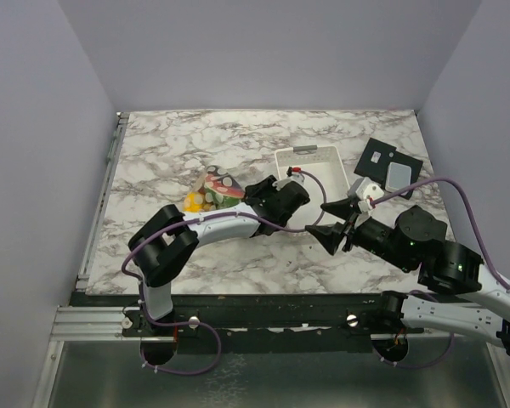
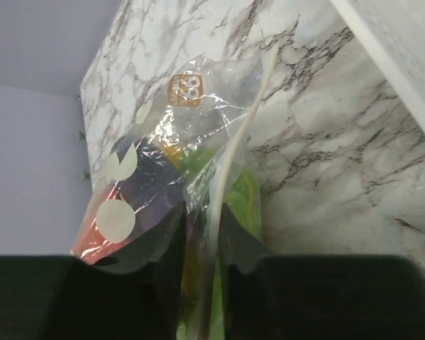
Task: Place the food in the zip-top bag and seal the zipper
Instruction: Place the zipper food storage bag at the center of the board.
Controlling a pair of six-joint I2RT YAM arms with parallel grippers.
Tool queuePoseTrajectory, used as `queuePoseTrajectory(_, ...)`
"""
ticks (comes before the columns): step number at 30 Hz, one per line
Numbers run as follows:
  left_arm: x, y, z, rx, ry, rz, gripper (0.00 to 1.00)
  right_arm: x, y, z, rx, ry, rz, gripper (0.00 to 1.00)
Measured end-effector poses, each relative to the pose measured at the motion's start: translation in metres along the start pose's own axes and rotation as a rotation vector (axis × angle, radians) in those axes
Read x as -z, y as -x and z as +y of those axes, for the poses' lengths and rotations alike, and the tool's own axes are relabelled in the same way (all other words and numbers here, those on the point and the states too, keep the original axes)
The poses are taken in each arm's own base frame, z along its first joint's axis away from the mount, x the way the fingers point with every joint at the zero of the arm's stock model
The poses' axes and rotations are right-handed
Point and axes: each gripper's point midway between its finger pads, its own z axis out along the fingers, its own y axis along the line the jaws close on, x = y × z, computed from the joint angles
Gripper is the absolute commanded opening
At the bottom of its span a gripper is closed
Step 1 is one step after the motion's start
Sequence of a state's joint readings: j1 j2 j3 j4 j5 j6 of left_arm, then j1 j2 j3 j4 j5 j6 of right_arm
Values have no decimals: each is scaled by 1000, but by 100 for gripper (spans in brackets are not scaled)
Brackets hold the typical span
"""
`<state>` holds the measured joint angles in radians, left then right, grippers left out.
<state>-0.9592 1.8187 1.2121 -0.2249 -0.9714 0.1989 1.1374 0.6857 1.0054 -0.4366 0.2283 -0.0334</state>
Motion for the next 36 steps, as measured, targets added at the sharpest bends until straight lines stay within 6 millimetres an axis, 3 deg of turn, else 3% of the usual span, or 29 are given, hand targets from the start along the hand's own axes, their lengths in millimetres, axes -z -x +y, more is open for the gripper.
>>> queuePoseTrajectory(6, 4, 5, -16, 84, -60, -18, 50, 4, -6, -4, -9, -20, 23, 65)
queuePoseTrajectory(16, 11, 16, -60, 241, -282, -37, 62, 26, 2, -26, -32, -120, -24, 72)
queuePoseTrajectory(22, 20, 32, -73, 313, -382, -67, 68, 44, 13, -40, -73, -184, -80, 75)
queuePoseTrajectory(29, 40, 78, -56, 430, -457, -169, 83, 54, 15, -52, -103, -244, -99, 78)
queuePoseTrajectory(31, 50, 92, -43, 467, -471, -211, 97, 57, 15, -55, -111, -262, -105, 79)
queuePoseTrajectory(36, 75, 115, -8, 544, -487, -298, 99, 61, 17, -61, -130, -296, -117, 81)
